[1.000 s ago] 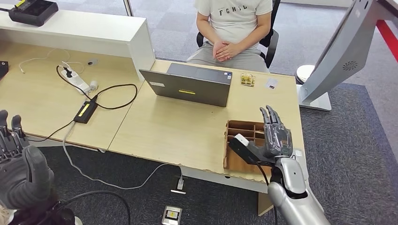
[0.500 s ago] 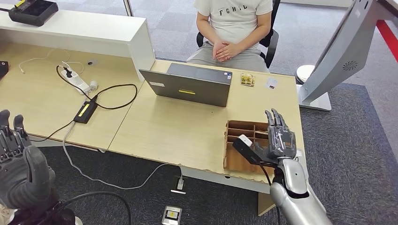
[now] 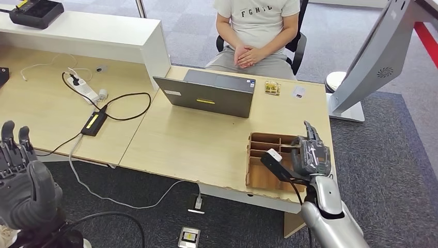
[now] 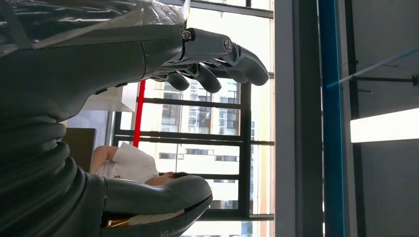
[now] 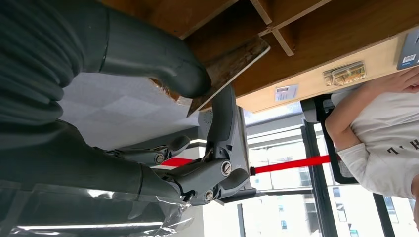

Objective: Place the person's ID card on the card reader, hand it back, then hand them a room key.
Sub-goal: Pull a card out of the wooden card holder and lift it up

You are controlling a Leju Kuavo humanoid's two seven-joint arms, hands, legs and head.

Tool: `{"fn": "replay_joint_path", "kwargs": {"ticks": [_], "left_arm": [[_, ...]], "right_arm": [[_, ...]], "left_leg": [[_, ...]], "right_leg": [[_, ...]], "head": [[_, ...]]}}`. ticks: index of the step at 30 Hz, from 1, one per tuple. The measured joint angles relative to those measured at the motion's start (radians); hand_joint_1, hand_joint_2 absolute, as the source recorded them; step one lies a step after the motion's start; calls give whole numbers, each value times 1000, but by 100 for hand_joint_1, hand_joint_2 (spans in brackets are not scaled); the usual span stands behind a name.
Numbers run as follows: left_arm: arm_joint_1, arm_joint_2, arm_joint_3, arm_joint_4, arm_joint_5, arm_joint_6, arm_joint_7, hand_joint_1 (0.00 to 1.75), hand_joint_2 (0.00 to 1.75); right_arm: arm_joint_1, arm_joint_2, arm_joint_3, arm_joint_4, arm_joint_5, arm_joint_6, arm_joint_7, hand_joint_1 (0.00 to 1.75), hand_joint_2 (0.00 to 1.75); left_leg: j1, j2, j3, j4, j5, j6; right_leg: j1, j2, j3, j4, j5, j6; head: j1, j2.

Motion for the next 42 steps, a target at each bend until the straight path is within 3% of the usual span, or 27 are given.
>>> {"fn": "replay_joint_path", "kwargs": {"ticks": [8, 16, 26, 42], "left_arm": [[-4, 0, 0, 4, 0, -5, 0, 33, 175], [-6, 0, 0, 5, 2, -6, 0, 35, 175], [-6, 0, 1, 8, 33, -31, 0, 37, 175], [-4, -8, 21, 29, 55, -94, 0, 37, 175]], "right_arm": [[-6, -6, -4, 0, 5, 5, -1, 158, 175], [-6, -7, -4, 0, -1, 5, -2, 175, 175], [-6, -9, -12, -16, -7, 2, 3, 175, 175], [-23, -76, -74, -288, -6, 75, 59, 175, 175]], "left_leg": [[0, 0, 0, 0, 0, 0], [0, 0, 0, 0, 0, 0], [0, 0, 0, 0, 0, 0], [0, 0, 0, 0, 0, 0]], "right_leg": [[0, 0, 0, 0, 0, 0], [0, 0, 0, 0, 0, 0], [0, 0, 0, 0, 0, 0], [0, 0, 0, 0, 0, 0]], "head": [[0, 0], [0, 0], [0, 0], [0, 0]]}}
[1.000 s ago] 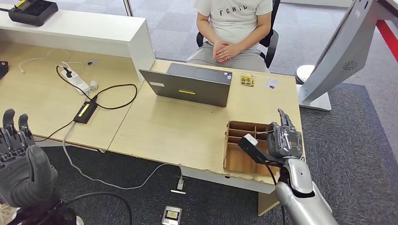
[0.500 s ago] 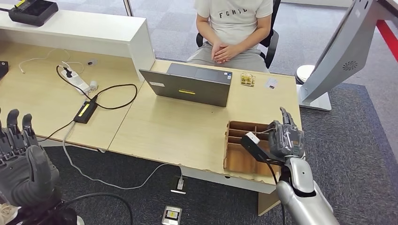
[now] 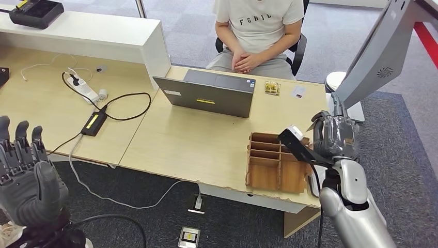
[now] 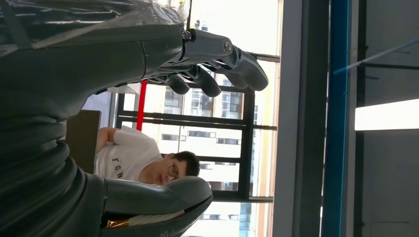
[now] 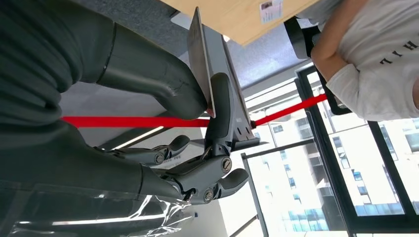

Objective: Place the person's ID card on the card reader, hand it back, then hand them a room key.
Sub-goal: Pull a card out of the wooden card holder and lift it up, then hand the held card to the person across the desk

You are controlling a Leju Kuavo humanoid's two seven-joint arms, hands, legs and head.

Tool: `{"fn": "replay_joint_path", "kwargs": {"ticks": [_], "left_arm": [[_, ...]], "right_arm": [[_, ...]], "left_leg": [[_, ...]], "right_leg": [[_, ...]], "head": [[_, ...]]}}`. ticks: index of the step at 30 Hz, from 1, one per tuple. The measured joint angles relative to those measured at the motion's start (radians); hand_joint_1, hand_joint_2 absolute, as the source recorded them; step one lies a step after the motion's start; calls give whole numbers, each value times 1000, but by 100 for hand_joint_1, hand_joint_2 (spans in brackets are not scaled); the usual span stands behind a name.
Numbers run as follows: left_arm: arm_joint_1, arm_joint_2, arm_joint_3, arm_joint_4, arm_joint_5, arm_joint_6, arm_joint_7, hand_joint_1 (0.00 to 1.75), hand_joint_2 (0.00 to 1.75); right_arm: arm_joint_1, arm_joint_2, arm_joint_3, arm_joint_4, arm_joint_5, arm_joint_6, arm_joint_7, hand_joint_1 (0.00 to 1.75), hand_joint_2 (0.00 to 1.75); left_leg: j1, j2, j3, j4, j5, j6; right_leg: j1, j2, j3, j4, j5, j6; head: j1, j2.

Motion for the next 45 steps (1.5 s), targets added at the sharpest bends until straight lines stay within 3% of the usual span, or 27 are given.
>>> {"fn": "replay_joint_path", "kwargs": {"ticks": [10, 18, 29, 36, 45], "left_arm": [[-7, -7, 8, 13, 6, -12, 0, 37, 175], [-25, -7, 7, 29, 20, -12, 0, 37, 175], [-36, -14, 7, 42, 25, 1, 0, 38, 175], [-29, -27, 8, 42, 13, 35, 0, 37, 175], [-23, -30, 7, 39, 6, 60, 0, 38, 175]], "right_arm": [[-1, -15, -18, -104, -59, 31, -23, 175, 175], [-63, 12, -7, -91, -68, 27, -50, 175, 175], [-199, 83, 27, 64, -64, -23, -62, 175, 175], [-314, 156, 66, 234, -44, -80, -58, 175, 175], [-407, 237, 107, 407, 7, -81, -22, 175, 175]], "left_leg": [[0, 0, 0, 0, 0, 0], [0, 0, -2, 0, 0, 0], [0, 0, -2, 0, 1, 0], [0, -1, -3, 0, 1, 0], [0, -1, -3, 0, 1, 0]], "right_leg": [[0, 0, 0, 0, 0, 0], [0, 0, 0, 0, 0, 0], [0, 0, -1, 1, 0, 0], [0, -1, -1, 1, 0, 0], [0, -1, -2, 1, 0, 0]], "head": [[0, 0], [0, 0], [0, 0], [0, 0], [0, 0]]}}
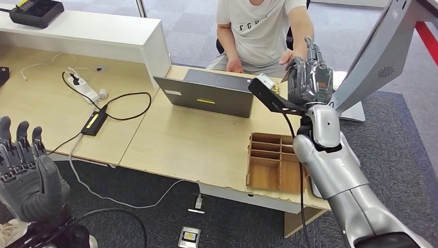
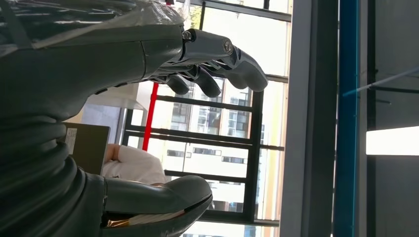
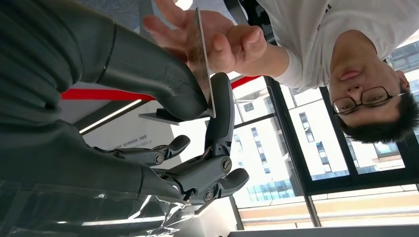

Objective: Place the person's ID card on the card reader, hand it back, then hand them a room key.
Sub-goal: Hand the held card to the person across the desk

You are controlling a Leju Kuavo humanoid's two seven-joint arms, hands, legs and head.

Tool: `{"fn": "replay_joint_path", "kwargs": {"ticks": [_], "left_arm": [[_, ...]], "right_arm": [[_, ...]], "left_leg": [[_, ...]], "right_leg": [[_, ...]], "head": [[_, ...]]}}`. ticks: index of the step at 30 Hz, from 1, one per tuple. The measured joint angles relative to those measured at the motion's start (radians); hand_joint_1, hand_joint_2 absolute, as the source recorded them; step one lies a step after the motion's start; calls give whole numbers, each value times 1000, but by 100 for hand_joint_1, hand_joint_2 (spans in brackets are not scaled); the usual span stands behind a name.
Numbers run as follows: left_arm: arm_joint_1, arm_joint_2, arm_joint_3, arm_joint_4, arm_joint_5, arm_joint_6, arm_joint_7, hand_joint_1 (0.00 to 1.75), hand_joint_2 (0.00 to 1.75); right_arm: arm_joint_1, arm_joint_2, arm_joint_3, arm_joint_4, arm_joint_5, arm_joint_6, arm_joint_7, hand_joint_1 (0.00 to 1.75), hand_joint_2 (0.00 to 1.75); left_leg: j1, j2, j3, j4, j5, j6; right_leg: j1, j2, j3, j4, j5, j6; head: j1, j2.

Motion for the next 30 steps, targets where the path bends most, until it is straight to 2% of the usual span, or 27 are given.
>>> {"fn": "replay_joint_path", "kwargs": {"ticks": [5, 12, 13, 16, 17, 24, 30], "left_arm": [[0, 0, 0, 0, 4, 0, 0, 38, 175], [0, 0, 0, 1, 14, -12, 0, 38, 175], [0, 0, 0, 1, 15, -12, 0, 38, 175], [0, 0, 0, 1, 15, -13, 0, 38, 175], [0, 0, 0, 1, 14, -13, 0, 38, 175], [3, 1, -1, 1, 13, -7, 0, 38, 175], [7, 9, -3, 0, 10, 10, 0, 38, 175]], "right_arm": [[-42, 31, 17, 75, 18, 21, 11, 175, 175], [-62, 40, 35, 144, 29, 31, 19, 175, 175], [-64, 40, 37, 153, 31, 31, 20, 165, 175], [-67, 42, 46, 175, 42, 31, 29, 36, 175], [-68, 42, 48, 180, 46, 31, 32, 2, 175], [-67, 36, 58, 202, 70, 5, 78, 0, 175], [-39, 2, 59, 190, 88, -6, 107, 0, 175]], "left_leg": [[0, 0, 0, 0, 0, 0], [0, 0, 0, 0, 0, 0], [0, 0, 0, 0, 0, 0], [0, 0, 0, 0, 0, 0], [0, 0, 0, 0, 0, 0], [0, 0, 1, 0, 0, 0], [0, 0, 1, 1, 0, 0]], "right_leg": [[0, 0, 0, 0, 0, 0], [0, 0, 0, 0, 0, 0], [0, 0, 0, 0, 0, 0], [0, 0, 0, 0, 0, 0], [0, 0, 0, 0, 0, 0], [0, 0, 0, 0, 0, 0], [0, 0, 0, 0, 0, 0]], "head": [[0, 0], [0, 0], [0, 0], [0, 0], [0, 0], [0, 0], [0, 0]]}}
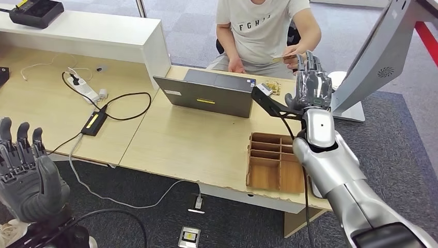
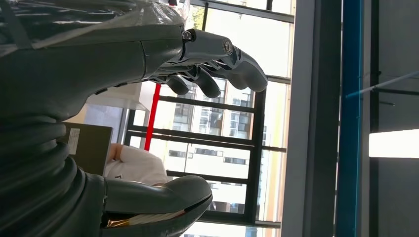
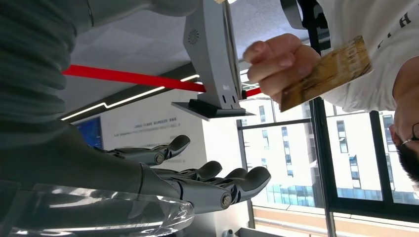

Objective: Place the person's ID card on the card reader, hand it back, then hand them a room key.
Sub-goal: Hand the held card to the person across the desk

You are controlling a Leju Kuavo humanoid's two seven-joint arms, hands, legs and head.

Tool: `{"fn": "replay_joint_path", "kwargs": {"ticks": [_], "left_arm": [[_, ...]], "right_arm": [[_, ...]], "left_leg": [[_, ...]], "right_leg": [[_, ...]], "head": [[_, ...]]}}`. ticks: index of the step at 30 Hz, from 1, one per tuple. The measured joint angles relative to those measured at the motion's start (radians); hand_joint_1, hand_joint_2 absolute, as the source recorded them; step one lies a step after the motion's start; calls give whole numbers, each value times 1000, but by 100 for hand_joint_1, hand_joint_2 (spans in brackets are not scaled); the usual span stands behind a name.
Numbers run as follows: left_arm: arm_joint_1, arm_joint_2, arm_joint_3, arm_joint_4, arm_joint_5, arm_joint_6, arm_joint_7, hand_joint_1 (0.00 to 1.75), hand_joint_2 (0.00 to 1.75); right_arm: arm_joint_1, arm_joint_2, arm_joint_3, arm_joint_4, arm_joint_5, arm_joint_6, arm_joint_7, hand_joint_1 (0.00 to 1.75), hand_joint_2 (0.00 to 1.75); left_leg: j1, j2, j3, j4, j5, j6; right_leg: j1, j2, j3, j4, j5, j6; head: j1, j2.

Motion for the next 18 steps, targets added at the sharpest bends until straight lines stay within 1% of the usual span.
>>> {"fn": "replay_joint_path", "kwargs": {"ticks": [5, 9, 14, 18], "left_arm": [[4, 7, -2, -1, -7, 9, 0, 38, 175], [15, 9, -2, -14, -31, 36, 0, 37, 175], [37, 9, -1, -34, -51, 59, 0, 30, 175], [50, 10, 1, -43, -69, 46, 0, 27, 175]], "right_arm": [[57, -39, -10, -79, 5, -20, -10, 0, 175], [156, -72, -38, -239, -15, -54, -78, 0, 175], [323, -110, -62, -496, -79, -47, -152, 0, 175], [494, -151, -69, -731, -243, -40, -231, 0, 175]], "left_leg": [[0, 0, 0, 0, 0, 0], [0, 0, 0, 0, 0, 0], [0, 0, 0, 0, -1, 0], [0, 0, 0, 0, -1, 1]], "right_leg": [[0, 0, 0, 0, 0, 0], [0, 0, 0, 0, 0, 0], [0, 0, 0, 0, -1, 0], [0, 0, 0, -1, -1, 0]], "head": [[0, 0], [0, 0], [0, 0], [0, 0]]}}
